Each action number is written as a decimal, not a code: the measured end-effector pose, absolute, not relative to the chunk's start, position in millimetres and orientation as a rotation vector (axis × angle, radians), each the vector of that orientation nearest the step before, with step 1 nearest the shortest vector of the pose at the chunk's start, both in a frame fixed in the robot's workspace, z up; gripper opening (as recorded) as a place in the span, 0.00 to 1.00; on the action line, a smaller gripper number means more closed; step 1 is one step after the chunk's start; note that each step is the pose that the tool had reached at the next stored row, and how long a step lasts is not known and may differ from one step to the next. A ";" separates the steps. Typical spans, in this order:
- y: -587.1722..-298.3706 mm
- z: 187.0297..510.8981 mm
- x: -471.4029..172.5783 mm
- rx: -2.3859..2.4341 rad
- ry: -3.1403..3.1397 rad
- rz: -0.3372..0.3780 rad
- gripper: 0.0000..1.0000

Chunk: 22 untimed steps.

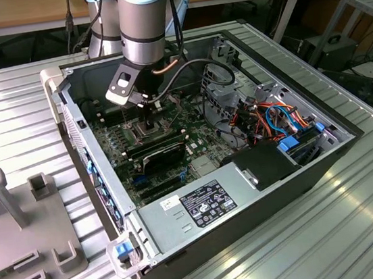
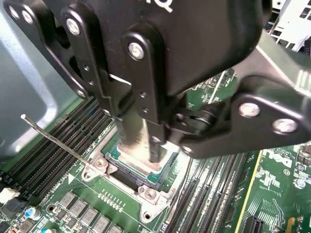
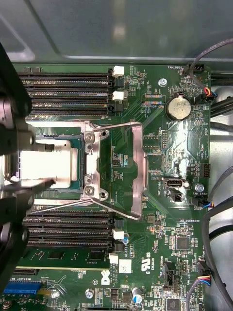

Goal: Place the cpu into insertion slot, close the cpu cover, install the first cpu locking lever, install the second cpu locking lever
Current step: 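Place the cpu into insertion slot, then close the cpu cover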

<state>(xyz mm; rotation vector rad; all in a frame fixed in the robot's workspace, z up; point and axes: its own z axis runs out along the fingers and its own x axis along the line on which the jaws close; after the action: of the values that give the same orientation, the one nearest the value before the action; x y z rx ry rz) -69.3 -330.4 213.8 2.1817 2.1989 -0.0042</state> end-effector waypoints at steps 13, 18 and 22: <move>-330.4 214.6 -69.3 2.182 2.199 -0.004 0.11; -330.4 214.7 -69.3 2.182 2.199 -0.004 0.11; -330.4 214.9 -69.3 2.182 2.199 -0.004 0.11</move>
<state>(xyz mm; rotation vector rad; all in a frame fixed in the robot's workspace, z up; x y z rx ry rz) -69.3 -330.4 214.9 2.1817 2.1989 -0.0042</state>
